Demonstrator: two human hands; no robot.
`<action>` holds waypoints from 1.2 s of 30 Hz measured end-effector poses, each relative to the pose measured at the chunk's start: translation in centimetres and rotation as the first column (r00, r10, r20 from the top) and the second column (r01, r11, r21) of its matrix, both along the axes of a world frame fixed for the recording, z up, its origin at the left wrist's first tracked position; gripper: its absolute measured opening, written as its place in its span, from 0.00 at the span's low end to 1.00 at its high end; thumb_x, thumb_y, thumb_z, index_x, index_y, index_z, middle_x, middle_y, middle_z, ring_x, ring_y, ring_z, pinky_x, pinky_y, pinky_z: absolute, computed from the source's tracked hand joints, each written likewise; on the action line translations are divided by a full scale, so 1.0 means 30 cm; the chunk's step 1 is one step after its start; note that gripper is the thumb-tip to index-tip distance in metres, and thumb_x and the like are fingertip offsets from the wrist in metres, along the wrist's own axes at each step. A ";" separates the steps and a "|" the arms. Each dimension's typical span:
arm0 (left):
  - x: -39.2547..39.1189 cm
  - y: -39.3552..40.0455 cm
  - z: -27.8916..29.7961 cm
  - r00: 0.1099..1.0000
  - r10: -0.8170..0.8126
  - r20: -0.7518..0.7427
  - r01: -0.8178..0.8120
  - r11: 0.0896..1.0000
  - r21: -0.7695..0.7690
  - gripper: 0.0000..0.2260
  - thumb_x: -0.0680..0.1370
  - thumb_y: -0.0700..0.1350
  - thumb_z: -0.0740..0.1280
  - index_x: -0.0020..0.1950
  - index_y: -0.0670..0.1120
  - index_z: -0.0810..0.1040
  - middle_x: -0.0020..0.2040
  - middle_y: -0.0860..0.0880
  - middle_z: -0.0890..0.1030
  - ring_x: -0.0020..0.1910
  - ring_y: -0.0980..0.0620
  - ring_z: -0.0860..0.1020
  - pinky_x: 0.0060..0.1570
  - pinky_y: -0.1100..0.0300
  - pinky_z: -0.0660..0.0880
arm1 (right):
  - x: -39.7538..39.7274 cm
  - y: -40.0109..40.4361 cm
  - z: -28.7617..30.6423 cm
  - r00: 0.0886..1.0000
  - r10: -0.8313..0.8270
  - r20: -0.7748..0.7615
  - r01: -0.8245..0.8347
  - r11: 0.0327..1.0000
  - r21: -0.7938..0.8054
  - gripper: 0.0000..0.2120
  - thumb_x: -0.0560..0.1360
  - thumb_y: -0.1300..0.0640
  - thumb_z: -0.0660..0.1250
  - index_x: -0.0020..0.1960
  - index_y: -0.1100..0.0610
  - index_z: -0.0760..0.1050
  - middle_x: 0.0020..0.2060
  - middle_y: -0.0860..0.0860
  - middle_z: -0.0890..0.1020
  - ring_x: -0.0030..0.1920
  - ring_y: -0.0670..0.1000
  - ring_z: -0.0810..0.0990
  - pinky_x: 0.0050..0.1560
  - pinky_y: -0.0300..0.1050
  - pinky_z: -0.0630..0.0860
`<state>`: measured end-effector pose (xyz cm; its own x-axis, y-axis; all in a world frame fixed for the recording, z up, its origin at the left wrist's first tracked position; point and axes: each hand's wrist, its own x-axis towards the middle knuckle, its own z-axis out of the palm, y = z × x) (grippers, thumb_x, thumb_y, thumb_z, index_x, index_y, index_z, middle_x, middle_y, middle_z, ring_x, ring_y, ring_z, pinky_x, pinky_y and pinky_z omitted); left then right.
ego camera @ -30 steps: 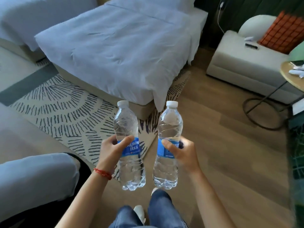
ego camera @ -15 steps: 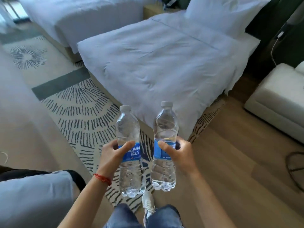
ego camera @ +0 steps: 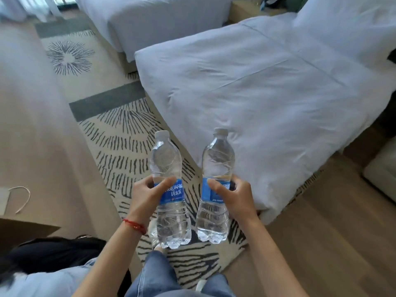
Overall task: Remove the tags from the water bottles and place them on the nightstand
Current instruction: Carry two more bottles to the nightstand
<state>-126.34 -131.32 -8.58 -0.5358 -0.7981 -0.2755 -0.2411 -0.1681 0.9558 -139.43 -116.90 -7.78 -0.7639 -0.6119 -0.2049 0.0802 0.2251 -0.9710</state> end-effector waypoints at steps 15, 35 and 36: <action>-0.183 -1.023 0.031 0.999 0.048 -0.024 -0.046 0.997 0.060 0.07 0.69 0.42 0.72 0.32 0.46 0.77 0.25 0.54 0.80 0.26 0.60 0.78 0.26 0.69 0.73 | -0.228 -0.987 0.004 0.998 0.010 0.065 -0.012 1.000 0.027 0.10 0.64 0.51 0.76 0.42 0.54 0.79 0.35 0.49 0.84 0.36 0.46 0.83 0.34 0.38 0.78; -0.684 -2.215 0.057 0.988 0.152 -0.037 -0.151 0.988 0.028 0.03 0.68 0.44 0.72 0.38 0.46 0.80 0.28 0.53 0.82 0.28 0.60 0.79 0.27 0.69 0.74 | -0.801 -2.257 0.021 0.995 0.091 -0.048 -0.090 0.995 0.040 0.06 0.67 0.55 0.74 0.38 0.54 0.77 0.31 0.46 0.80 0.30 0.37 0.79 0.29 0.32 0.73; -0.703 -2.271 0.054 0.987 0.154 -0.035 -0.153 0.988 0.032 0.03 0.68 0.44 0.72 0.38 0.45 0.80 0.29 0.53 0.82 0.28 0.60 0.79 0.26 0.69 0.74 | -0.817 -2.311 0.015 0.995 0.087 -0.046 -0.085 0.995 0.044 0.06 0.67 0.55 0.74 0.37 0.53 0.77 0.31 0.45 0.80 0.30 0.38 0.79 0.29 0.32 0.73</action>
<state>-147.44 -199.44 -6.95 -0.4181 -0.8636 -0.2817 -0.1747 -0.2279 0.9579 -163.94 -186.21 -7.32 -0.7182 -0.6676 -0.1961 0.0124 0.2694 -0.9629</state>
